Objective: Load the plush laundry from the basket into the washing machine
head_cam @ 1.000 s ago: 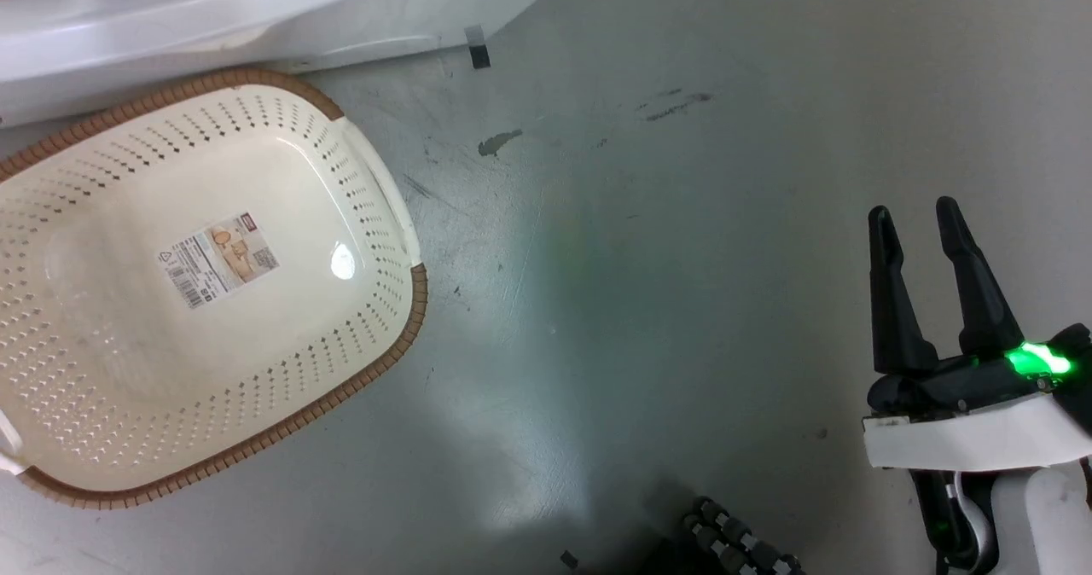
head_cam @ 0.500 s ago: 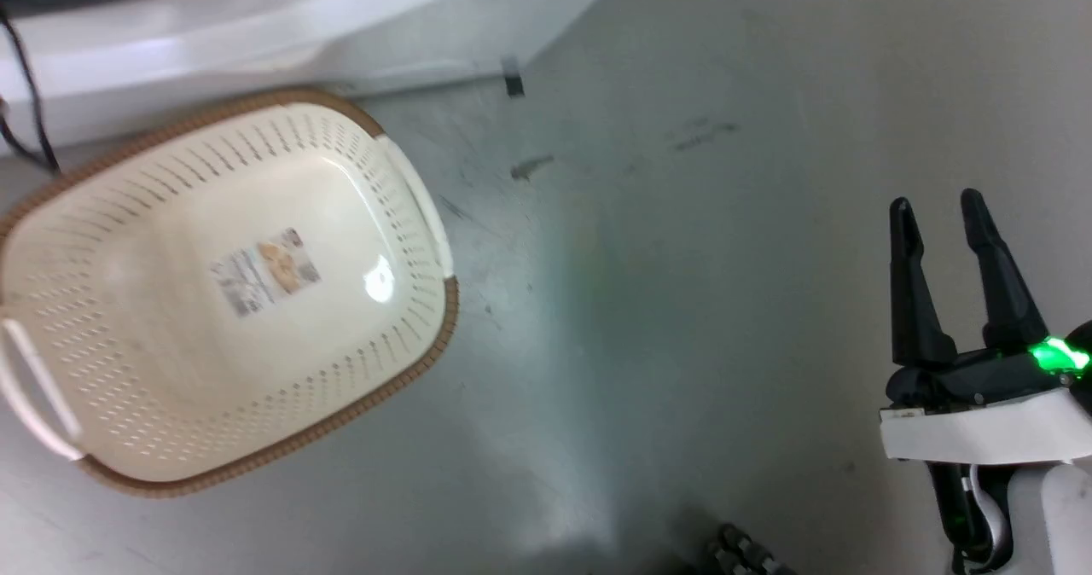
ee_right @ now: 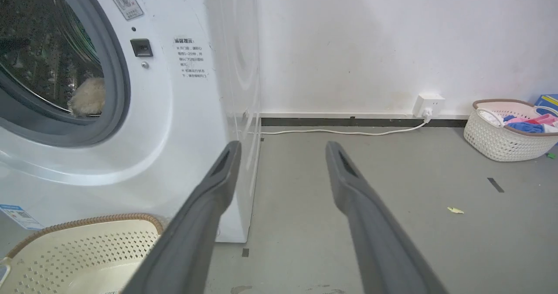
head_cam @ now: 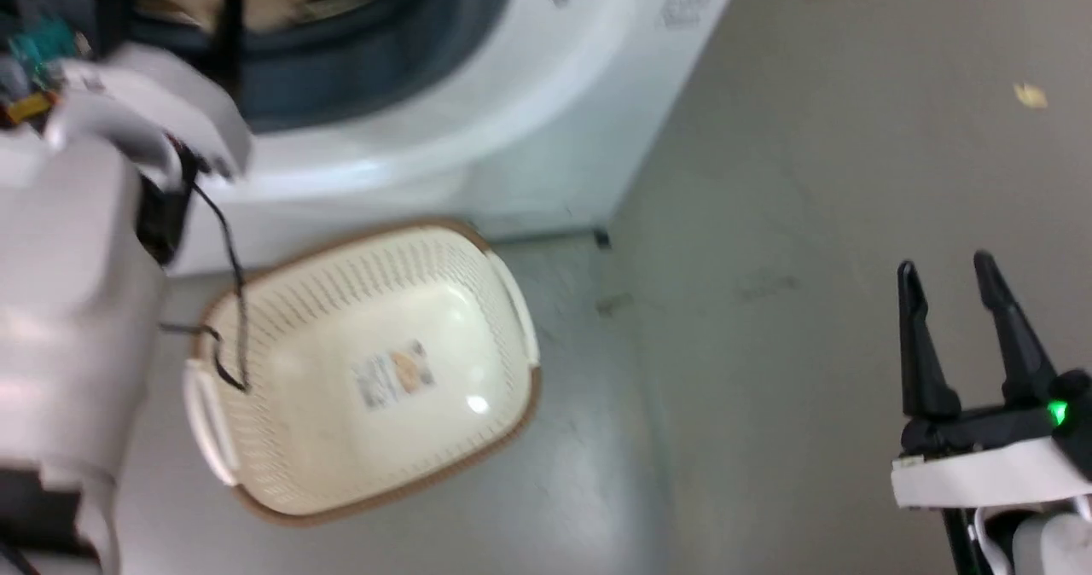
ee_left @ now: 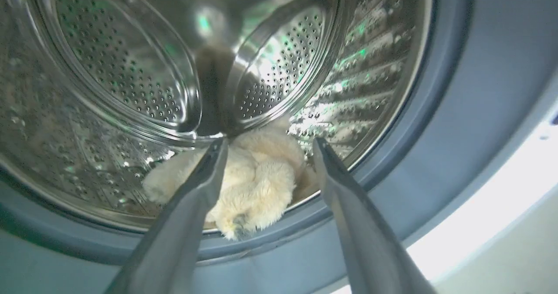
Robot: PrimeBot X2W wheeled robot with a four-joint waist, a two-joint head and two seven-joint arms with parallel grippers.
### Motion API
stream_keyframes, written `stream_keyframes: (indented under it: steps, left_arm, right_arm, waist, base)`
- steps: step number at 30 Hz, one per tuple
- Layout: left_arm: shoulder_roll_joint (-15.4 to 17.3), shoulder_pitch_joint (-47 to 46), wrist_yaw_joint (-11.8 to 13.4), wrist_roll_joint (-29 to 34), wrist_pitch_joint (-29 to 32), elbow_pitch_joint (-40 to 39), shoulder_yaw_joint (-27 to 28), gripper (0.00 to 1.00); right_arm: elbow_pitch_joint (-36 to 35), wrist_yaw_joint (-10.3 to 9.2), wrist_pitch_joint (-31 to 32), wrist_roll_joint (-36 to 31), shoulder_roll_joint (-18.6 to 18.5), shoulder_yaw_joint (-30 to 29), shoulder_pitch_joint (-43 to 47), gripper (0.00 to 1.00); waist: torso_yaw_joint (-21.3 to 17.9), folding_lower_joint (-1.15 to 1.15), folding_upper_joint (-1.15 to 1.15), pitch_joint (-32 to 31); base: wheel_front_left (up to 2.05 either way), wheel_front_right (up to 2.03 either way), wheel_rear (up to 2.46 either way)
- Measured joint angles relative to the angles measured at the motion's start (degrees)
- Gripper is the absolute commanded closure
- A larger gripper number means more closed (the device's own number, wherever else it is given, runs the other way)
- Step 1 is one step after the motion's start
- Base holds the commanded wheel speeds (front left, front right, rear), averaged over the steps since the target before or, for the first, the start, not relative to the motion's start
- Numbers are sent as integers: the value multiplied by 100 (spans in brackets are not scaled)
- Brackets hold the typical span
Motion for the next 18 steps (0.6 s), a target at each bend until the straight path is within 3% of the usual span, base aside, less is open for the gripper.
stream_keyframes:
  steps: [13,14,18]
  left_arm:
    - [-235,3542,745,1,-1,-2830,1006,0]
    - [-490,4613,1007,22,-1,-3502,1255,0]
    - [-739,5472,1234,111,-1,-3940,1512,0]
  right_arm:
    - [280,0,0,-175,1,130,517,0]
    - [337,0,0,-209,-1,248,708,0]
    - [343,0,0,-359,1,414,884,0]
  waist:
    - [798,-1,0,-1550]
    - [982,-1,0,-1885]
    - [1135,0,0,-2131]
  base:
    - [0,0,0]
    - [0,0,0]
    - [0,0,0]
